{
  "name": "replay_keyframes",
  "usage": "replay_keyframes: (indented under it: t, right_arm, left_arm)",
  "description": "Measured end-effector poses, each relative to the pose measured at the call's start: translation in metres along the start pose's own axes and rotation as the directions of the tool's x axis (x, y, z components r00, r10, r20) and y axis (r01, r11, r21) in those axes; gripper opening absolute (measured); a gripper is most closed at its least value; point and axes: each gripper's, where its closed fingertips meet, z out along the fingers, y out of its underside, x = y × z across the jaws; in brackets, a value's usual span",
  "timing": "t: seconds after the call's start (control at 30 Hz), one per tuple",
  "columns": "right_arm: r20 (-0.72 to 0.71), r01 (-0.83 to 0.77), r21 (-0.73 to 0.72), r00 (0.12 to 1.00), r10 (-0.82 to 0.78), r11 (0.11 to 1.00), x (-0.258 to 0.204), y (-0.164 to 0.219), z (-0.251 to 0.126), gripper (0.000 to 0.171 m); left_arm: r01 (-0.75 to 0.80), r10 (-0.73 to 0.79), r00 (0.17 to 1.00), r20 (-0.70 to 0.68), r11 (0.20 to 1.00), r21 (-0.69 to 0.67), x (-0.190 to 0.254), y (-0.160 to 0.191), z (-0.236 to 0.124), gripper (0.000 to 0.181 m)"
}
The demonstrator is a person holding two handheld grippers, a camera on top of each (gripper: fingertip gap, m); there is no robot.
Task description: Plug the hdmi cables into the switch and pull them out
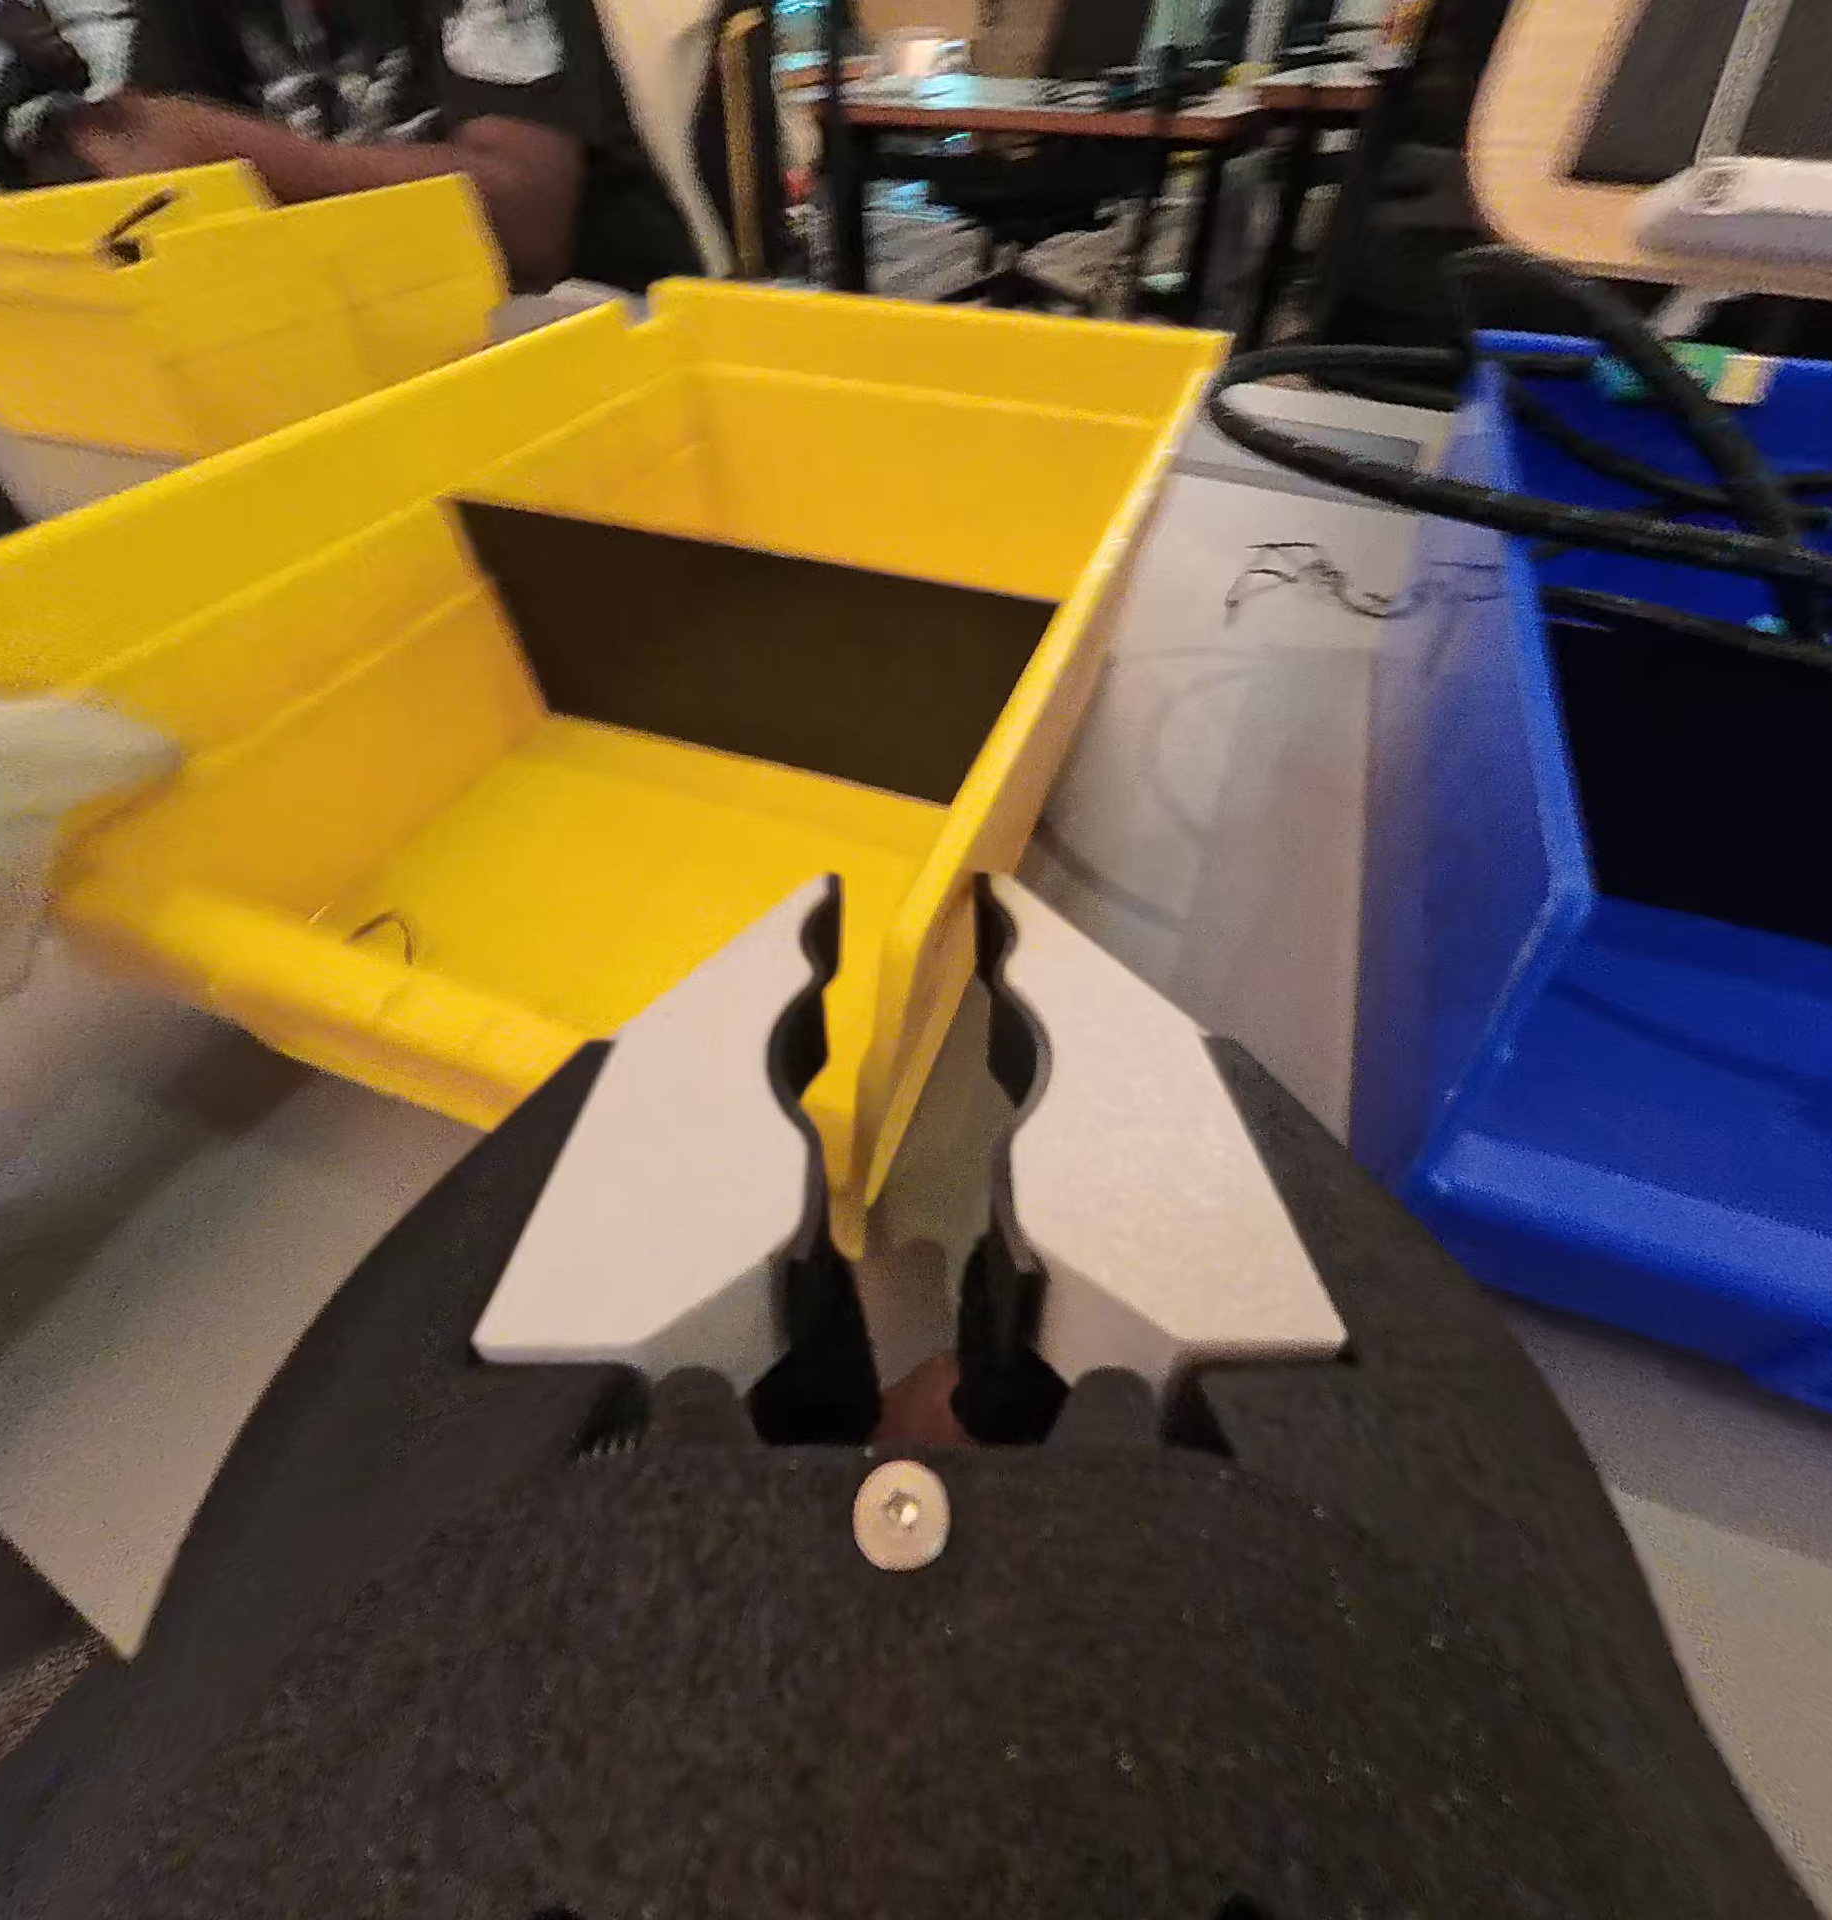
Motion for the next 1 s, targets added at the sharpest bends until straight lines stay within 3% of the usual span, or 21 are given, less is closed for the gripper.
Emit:
replay_keyframes:
  t: [0.1,0.2,0.33,0.43,0.57,0.73,0.87,1.0]
  right_arm:
    - [-0.007,-0.046,-0.026,0.999,0.046,0.999,0.004,-0.001,-0.005,0.007]
    - [-0.009,-0.010,0.012,1.000,0.011,1.000,0.002,-0.016,-0.018,0.004]
    - [-0.025,0.024,0.143,0.999,-0.020,0.989,0.009,-0.056,-0.046,0.003]
    - [-0.070,0.042,0.220,0.997,-0.028,0.975,0.046,-0.096,-0.074,0.004]
    - [-0.208,0.076,0.295,0.978,-0.014,0.952,0.141,-0.147,-0.125,0.003]
    - [-0.423,0.047,0.346,0.899,0.111,0.937,0.307,-0.172,-0.215,0.003]
    - [-0.533,0.019,0.264,0.836,0.129,0.964,0.444,-0.133,-0.272,0.003]
    - [-0.577,-0.078,0.067,0.811,0.103,0.995,0.553,-0.043,-0.288,0.004]
  left_arm:
    - [-0.056,0.052,0.997,0.057,0.997,0.054,0.004,0.005,-0.025,0.003]
    - [-0.085,0.072,0.990,0.117,0.991,0.107,0.009,-0.001,-0.053,0.003]
    - [-0.115,0.077,0.982,0.173,0.968,0.222,0.027,-0.042,-0.087,0.003]
    - [-0.138,0.096,0.984,0.149,0.944,0.301,0.069,-0.087,-0.097,0.003]
    - [-0.130,0.125,0.991,0.037,0.908,0.398,0.168,-0.155,-0.090,0.003]
    - [-0.139,0.241,0.955,-0.172,0.876,0.461,0.354,-0.212,-0.068,0.003]
    - [-0.201,0.338,0.893,-0.296,0.890,0.410,0.506,-0.192,-0.032,0.005]
    - [-0.258,0.343,0.873,-0.346,0.928,0.270,0.613,-0.123,0.014,0.005]
